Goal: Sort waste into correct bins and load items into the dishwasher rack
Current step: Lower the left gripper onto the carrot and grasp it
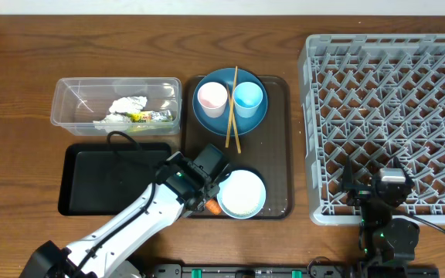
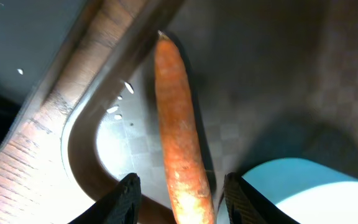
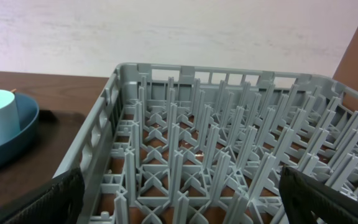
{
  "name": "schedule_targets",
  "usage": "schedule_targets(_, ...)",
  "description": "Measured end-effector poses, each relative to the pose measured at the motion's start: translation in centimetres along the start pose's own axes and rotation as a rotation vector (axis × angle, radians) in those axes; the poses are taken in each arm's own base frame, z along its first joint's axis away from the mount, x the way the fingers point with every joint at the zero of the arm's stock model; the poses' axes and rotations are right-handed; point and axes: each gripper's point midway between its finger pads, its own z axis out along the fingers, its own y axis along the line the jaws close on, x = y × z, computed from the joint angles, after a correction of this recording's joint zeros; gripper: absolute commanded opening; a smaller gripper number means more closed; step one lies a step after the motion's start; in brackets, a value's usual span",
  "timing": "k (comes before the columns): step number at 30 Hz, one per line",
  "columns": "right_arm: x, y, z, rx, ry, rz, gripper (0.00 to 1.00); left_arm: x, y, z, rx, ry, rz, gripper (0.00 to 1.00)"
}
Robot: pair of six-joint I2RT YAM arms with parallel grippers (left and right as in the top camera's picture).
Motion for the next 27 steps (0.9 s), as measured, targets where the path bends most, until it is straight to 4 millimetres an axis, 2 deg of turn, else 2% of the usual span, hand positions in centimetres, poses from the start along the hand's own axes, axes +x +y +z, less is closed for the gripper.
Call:
schedule_targets(5, 0.0, 0.0, 0.0, 0.0, 0.0, 0.0, 0.99, 0.7, -0.9, -0.1, 0.034, -0.001, 0.031, 0.46)
schedule_targets(10, 0.0, 0.0, 0.0, 0.0, 0.0, 0.0, 0.99, 1.1, -1.0, 0.1, 0.028, 0.0, 0.047, 0.46)
schedule_targets(20, 0.0, 0.0, 0.0, 0.0, 0.0, 0.0, 0.99, 1.5, 0.1, 3.0, -0.086, 0.02, 0.045, 0.45)
schedule_targets(27, 0.0, 0.0, 0.0, 0.0, 0.0, 0.0, 0.99, 1.6, 0.2, 3.3, -0.091, 0.021, 0.042, 0.34)
